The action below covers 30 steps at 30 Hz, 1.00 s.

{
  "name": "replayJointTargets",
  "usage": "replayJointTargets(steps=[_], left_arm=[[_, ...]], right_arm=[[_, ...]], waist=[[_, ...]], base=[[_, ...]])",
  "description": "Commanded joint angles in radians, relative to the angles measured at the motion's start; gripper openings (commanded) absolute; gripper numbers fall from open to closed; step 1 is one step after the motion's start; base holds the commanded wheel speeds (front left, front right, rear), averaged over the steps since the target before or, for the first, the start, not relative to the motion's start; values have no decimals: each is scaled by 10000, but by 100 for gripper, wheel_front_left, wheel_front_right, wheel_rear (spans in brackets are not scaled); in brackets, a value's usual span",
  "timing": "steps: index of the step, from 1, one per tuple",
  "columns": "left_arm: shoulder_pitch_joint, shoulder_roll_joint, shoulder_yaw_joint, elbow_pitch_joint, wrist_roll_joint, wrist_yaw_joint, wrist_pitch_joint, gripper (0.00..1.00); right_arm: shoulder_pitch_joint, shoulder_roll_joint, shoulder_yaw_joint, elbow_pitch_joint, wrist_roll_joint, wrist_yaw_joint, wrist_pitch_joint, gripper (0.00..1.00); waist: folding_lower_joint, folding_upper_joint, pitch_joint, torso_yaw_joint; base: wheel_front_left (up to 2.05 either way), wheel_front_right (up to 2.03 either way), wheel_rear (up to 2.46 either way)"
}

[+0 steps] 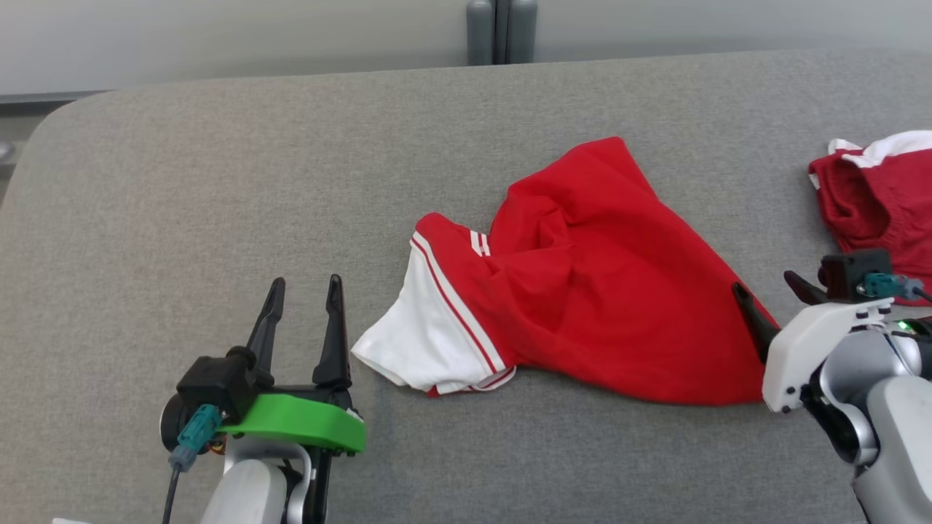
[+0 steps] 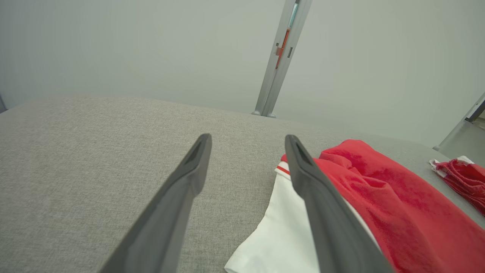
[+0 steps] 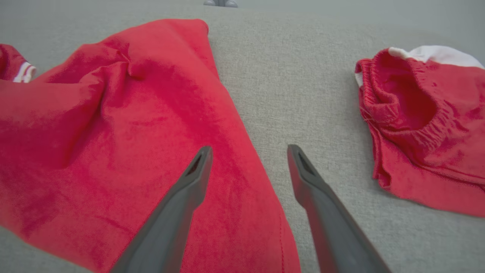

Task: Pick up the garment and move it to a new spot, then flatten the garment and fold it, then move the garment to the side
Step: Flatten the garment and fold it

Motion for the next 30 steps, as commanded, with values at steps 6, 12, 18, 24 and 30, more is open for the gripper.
replayJointTargets(steps=[6,12,18,24,30], left_arm=[[-295,38,-100,-48,-21,59,-3,100],[-380,36,-29,-145,-26,102,-3,100],[-480,34,7,-260,-73,106,-3,100],[-586,34,-41,-351,-115,133,-3,100],[-443,34,-12,-393,-163,213,-3,100]], right_arm=[[-1751,-412,1332,2497,131,-9,-393,100],[-2989,-691,1855,4189,184,-12,-1008,0],[-4298,-776,1849,5296,181,-12,-1841,0],[-5499,-792,1854,6298,-59,-12,-2484,0],[-5549,-927,2150,6486,169,-12,-2977,37]], waist=[[0,0,505,790],[0,0,737,1178],[0,0,969,1368],[0,0,1133,1501],[0,0,1070,1512]], base=[[0,0,0],[0,0,0],[0,0,0],[0,0,0],[0,0,0]])
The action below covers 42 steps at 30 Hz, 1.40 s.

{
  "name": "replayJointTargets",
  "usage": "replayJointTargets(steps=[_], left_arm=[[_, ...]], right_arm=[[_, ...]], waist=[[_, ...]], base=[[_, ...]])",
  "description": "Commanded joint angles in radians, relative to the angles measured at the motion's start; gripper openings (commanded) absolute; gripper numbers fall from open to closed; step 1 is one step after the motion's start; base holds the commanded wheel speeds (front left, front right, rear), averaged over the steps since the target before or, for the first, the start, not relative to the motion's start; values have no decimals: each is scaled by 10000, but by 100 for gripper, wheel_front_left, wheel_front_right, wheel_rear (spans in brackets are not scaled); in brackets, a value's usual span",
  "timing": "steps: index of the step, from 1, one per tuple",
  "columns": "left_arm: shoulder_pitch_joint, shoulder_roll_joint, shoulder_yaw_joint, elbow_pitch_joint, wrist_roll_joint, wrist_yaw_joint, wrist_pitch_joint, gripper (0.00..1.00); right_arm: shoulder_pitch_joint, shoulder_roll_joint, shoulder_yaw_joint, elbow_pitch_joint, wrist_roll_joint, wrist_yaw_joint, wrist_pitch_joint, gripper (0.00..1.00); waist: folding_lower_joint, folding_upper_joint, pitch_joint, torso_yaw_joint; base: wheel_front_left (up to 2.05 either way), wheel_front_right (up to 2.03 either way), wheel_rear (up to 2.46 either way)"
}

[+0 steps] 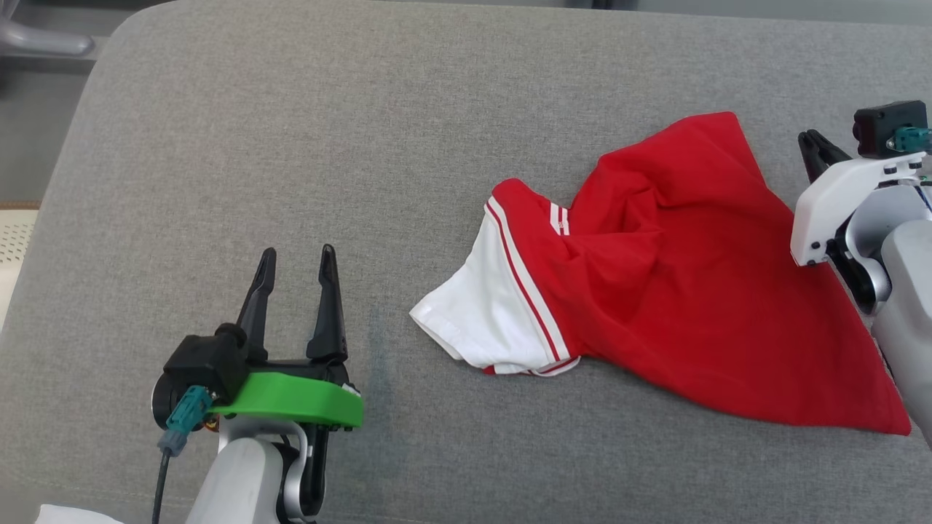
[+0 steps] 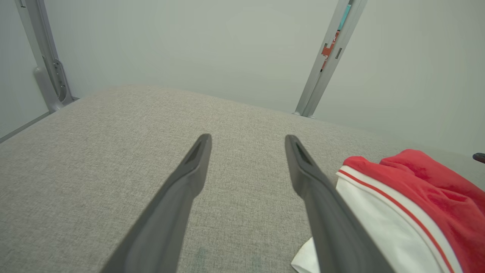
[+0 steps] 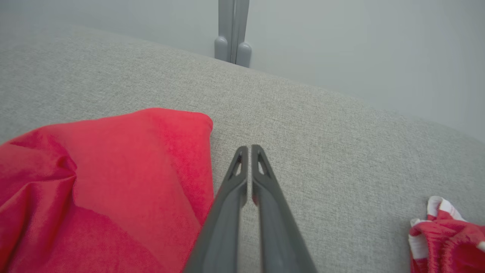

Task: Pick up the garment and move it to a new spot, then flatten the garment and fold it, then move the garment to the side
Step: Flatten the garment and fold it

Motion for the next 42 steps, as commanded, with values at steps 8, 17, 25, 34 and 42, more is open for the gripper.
replayJointTargets(steps=[8,17,25,34,42], left_arm=[[214,30,93,-114,-16,95,-3,100],[-3,32,83,-216,54,18,-3,100],[-189,30,2,-160,-30,47,-3,100],[-303,30,42,-226,-80,59,-3,100],[-337,32,-20,-182,-55,47,-3,100]], right_arm=[[1487,-442,1059,-1458,888,-20,213,100],[2031,-792,2264,-2567,1186,-20,1597,100],[1066,-656,2003,-1417,626,-23,1553,0],[-564,-83,1156,361,-493,-20,618,0],[-1679,314,616,1937,-1330,-21,-525,0]], waist=[[0,0,-246,-474],[0,0,73,-700],[0,0,319,-408],[0,0,524,-129],[0,0,550,104]], base=[[0,0,0],[0,0,0],[0,0,0],[0,0,0],[0,0,0]])
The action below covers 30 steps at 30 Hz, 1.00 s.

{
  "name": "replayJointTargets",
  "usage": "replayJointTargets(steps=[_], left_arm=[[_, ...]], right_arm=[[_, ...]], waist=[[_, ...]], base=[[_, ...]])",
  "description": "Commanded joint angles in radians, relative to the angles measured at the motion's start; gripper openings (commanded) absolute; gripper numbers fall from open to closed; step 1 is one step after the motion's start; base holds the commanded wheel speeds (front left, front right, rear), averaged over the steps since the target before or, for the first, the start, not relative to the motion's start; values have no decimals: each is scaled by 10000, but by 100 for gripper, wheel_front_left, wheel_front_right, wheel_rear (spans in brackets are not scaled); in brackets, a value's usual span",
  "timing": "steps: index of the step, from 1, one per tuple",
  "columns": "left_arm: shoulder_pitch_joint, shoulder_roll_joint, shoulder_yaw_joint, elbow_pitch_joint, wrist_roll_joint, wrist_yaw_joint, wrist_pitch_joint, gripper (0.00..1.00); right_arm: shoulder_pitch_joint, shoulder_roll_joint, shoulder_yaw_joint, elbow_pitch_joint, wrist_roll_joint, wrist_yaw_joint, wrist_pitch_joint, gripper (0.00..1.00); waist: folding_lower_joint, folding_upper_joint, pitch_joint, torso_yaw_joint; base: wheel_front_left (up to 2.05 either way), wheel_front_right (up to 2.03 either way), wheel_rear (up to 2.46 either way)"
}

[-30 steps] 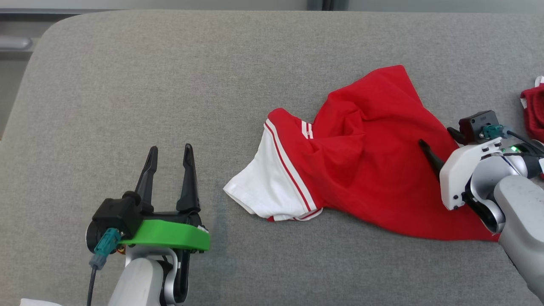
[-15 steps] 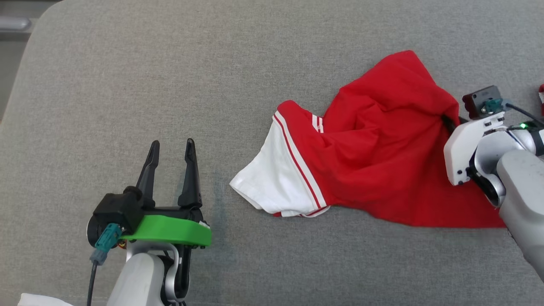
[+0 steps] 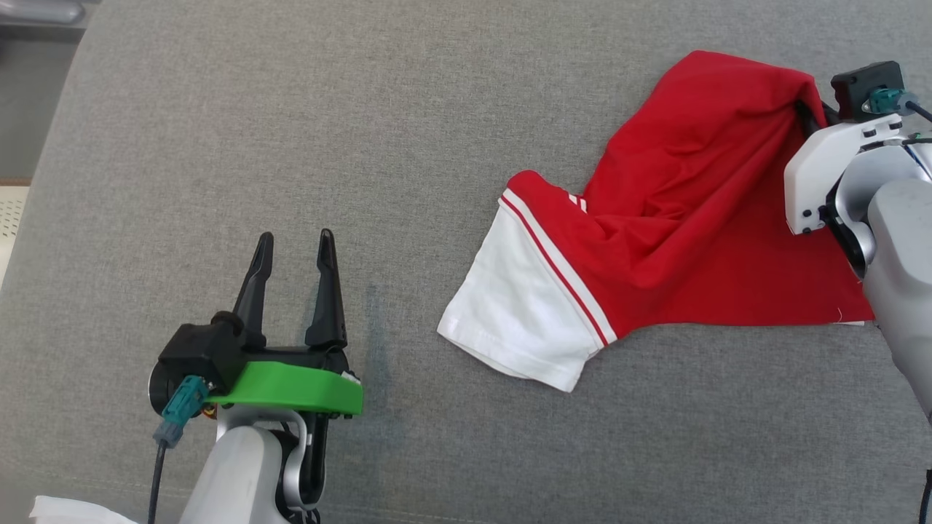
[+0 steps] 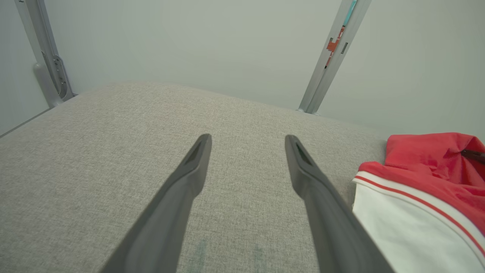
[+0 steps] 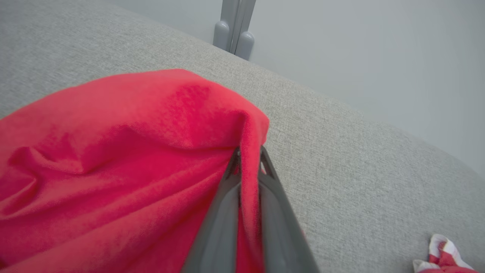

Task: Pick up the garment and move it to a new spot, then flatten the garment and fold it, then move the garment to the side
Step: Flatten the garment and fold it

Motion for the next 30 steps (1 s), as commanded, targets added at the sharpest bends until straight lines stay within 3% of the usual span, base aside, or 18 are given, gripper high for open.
replayJointTargets(steps=[1,4,5,6,7,12,18,30], left_arm=[[-124,34,-27,23,-50,6,-2,100],[-90,32,-82,105,-26,-5,-3,100],[-90,32,-103,126,-20,-24,-3,100],[-92,32,-142,151,-25,-50,-3,100],[-94,32,-167,173,-29,-62,-3,100],[47,32,-235,324,-16,-28,-3,100],[164,34,-122,528,62,-70,-3,100],[521,34,30,1145,-186,-41,-3,100]], right_arm=[[-160,72,-59,235,-170,-21,-200,0],[-389,252,-287,759,-437,-21,-656,0],[-434,314,-325,889,-524,-21,-803,32],[-519,407,-397,1009,-624,-20,-1024,93],[-555,490,-448,1142,-708,-20,-1114,100],[-438,960,-685,1484,-906,-20,-1911,100],[194,1291,-1305,829,-468,-20,-2485,100],[3936,2219,-2601,-3527,-655,-20,-2517,100]], waist=[[0,0,-19,24],[0,0,-97,9],[0,0,-134,-8],[0,0,-178,-31],[0,0,-221,-57],[0,0,-585,-362],[0,0,-1124,-822],[0,0,-2164,-1492]], base=[[0,0,0],[0,0,0],[0,0,0],[0,0,0],[0,0,0],[0,0,0],[0,0,0],[0,0,0]])
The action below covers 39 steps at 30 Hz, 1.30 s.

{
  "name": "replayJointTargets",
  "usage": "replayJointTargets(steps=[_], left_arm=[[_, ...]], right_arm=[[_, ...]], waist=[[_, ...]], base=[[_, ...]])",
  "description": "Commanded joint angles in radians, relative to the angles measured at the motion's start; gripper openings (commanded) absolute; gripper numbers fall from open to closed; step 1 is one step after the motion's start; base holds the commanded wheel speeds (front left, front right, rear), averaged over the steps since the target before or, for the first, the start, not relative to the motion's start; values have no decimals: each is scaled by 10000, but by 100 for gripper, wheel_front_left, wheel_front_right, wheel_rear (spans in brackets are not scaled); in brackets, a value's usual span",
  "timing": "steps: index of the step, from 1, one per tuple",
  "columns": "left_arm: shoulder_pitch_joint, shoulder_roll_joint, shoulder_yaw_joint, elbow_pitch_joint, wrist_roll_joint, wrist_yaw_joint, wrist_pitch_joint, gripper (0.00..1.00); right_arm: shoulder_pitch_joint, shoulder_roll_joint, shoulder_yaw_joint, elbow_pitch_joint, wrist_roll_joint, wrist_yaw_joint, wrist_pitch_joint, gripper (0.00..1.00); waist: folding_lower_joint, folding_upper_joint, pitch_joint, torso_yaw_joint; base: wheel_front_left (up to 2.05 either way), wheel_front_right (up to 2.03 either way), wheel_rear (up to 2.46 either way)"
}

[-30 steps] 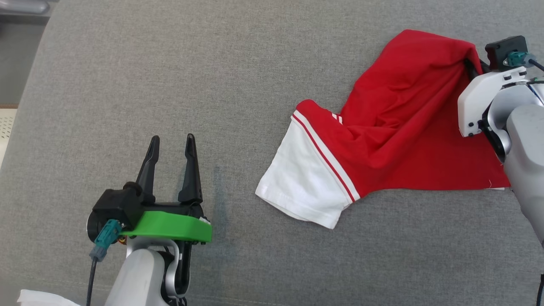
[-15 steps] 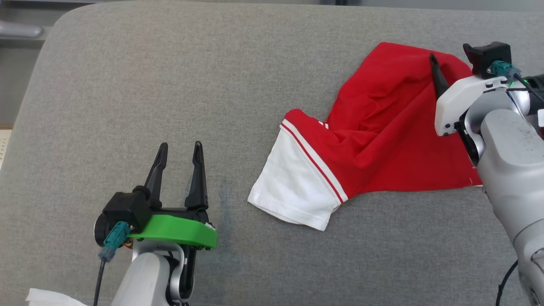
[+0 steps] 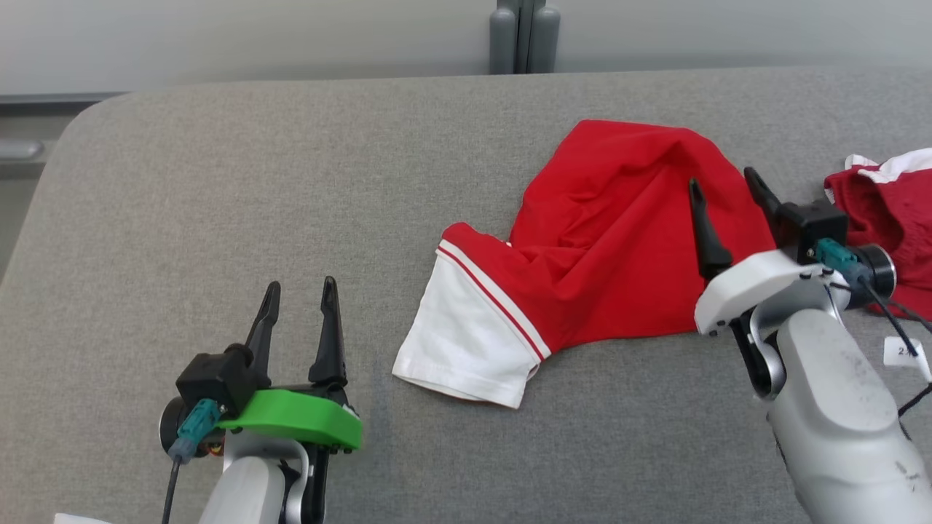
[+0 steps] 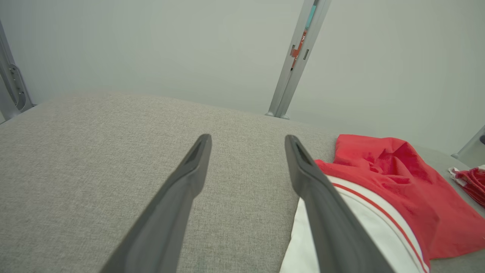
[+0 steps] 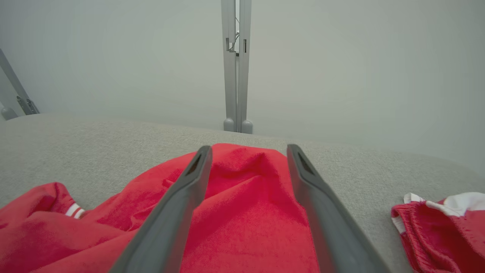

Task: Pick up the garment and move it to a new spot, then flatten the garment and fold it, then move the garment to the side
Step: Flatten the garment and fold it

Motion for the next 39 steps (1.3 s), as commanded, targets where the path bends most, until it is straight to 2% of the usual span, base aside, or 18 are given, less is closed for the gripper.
replayJointTargets(steps=[1,9,19,30,33,39], left_arm=[[255,34,23,79,-91,63,-1,100],[941,34,-24,189,-121,76,-1,100],[1400,35,-355,87,134,199,-1,100],[1258,34,-363,149,89,248,-1,100],[1312,34,-543,575,2,273,4,100],[596,34,-1458,1815,-305,224,1276,100]], right_arm=[[495,123,-76,-386,-69,-20,-23,100],[2603,758,-450,-2182,-263,-20,-25,100],[4163,1061,-818,-3281,-36,-20,-26,100],[4374,1064,-549,-3298,343,-20,-26,100],[4343,1065,-563,-3214,403,-20,-26,100],[4255,1065,-612,-3013,409,-20,-28,100]], waist=[[0,0,-441,-259],[0,0,-1184,-245],[0,0,-1505,-149],[0,0,-1472,-46],[0,0,-1440,-52],[0,0,-1273,-108]], base=[[0,0,0],[0,0,0],[0,0,0],[0,0,0],[0,0,0],[0,0,0]])
